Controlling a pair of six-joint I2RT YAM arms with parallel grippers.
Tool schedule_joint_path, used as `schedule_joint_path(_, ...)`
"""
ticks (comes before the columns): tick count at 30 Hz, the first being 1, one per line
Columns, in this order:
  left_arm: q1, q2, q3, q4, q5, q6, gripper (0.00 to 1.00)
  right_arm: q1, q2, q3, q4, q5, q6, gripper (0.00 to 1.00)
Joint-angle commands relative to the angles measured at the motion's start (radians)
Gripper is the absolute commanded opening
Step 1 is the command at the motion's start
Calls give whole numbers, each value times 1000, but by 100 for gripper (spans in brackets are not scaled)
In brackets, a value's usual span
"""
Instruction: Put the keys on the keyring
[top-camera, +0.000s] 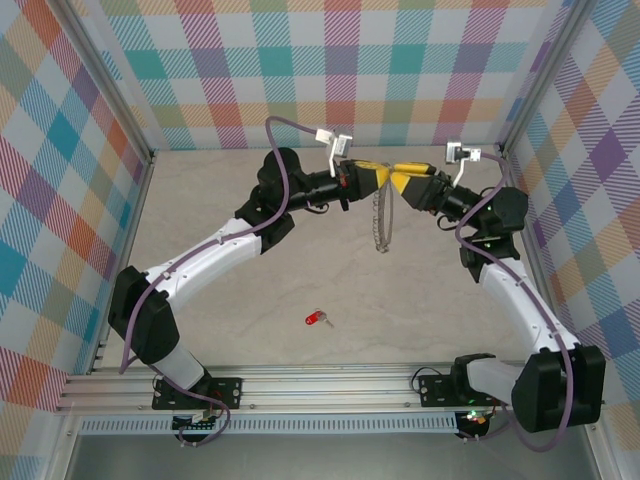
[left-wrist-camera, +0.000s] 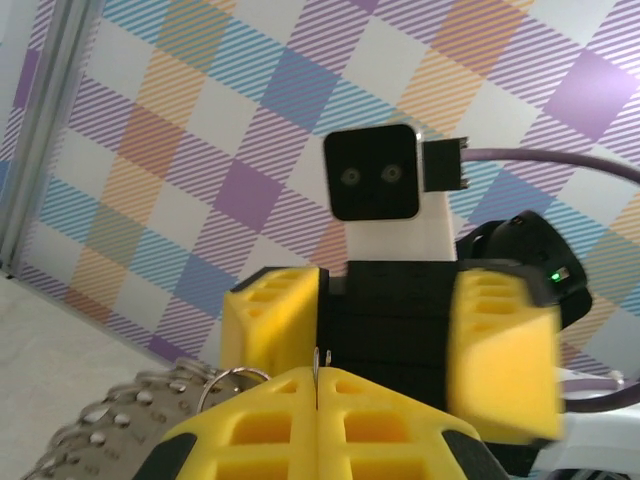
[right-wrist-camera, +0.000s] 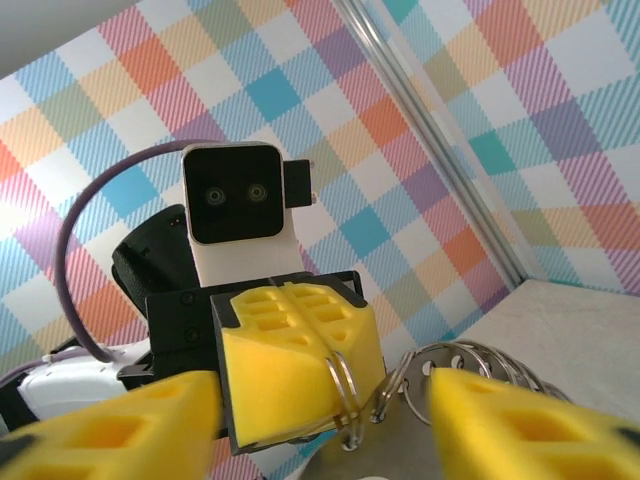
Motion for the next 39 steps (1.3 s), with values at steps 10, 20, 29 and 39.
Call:
schedule_joint_path(10,13,-119,-75,-101,-173,200,0,3,-381,-35,-823,201,-259,100)
schedule_joint_path(20,15,-249,-205,-92,-408,326,0,17,-407,-169,-1031,167,-244,98)
schedule_joint_path(29,62,-294,-222,-147,-455,297,0,221,-341,-345,-1052,287,-248,77)
schedule_joint_path(39,175,-322,-271,-114,-416,205,0,557,-89,-298,-1109,598,-322,64)
